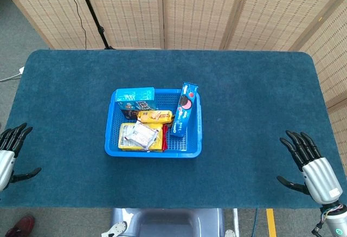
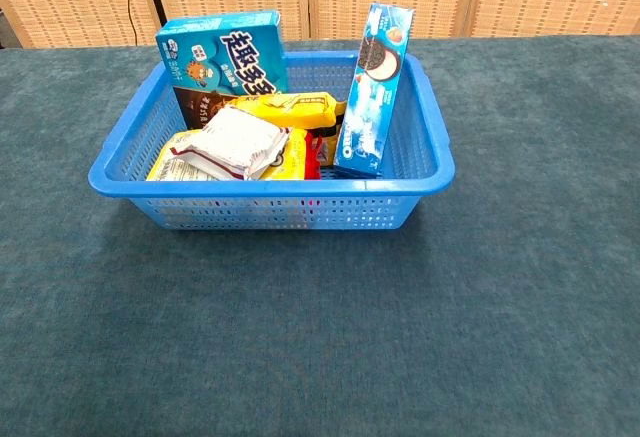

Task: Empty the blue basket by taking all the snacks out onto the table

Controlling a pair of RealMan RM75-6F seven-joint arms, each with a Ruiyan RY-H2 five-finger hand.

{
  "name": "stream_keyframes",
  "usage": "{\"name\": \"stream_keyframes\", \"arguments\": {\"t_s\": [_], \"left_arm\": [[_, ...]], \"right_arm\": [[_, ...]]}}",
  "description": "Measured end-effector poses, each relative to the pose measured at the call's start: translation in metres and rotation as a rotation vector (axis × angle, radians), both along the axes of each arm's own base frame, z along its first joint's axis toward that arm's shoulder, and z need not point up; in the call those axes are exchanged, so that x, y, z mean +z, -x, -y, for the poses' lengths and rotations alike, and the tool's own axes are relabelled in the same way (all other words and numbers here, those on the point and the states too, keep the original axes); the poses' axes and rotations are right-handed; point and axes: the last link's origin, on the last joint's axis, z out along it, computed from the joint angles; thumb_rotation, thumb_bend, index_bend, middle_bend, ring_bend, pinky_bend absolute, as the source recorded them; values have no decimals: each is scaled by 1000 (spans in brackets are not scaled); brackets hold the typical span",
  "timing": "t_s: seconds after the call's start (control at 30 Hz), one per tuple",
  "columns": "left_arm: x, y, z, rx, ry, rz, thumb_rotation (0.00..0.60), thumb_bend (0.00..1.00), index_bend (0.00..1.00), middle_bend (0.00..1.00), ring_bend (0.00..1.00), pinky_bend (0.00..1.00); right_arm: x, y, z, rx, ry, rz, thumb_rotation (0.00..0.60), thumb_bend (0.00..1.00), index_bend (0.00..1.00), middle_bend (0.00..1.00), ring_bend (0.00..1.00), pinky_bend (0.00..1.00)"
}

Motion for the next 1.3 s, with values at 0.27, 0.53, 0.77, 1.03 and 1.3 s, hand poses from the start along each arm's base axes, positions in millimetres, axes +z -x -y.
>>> {"name": "stream_keyframes", "arguments": {"t_s": [0.27,0.53,0.77,1.03,1.3], "left_arm": [[-2,-5,-9,2,19,7,600,30,0,0,0,0],[5,-36,-41,-63,38,-14,600,30,0,0,0,0],[-3,-81,-97,-135,135,-65,600,30,0,0,0,0],[-33,-138,-165,-198,227,-104,600,30,0,0,0,0],[-75,-177,-212,-186,310,-112,600,34,0,0,0,0]], "right_arm": [[3,3,3,-18,7,5,600,0,21,0,0,0],[1,3,6,-27,2,-6,600,0,20,0,0,0],[-1,8,14,-68,0,-24,600,0,21,0,0,0],[-3,18,26,-128,-2,-50,600,0,20,0,0,0],[-5,28,39,-189,-4,-63,600,0,21,0,0,0]]}}
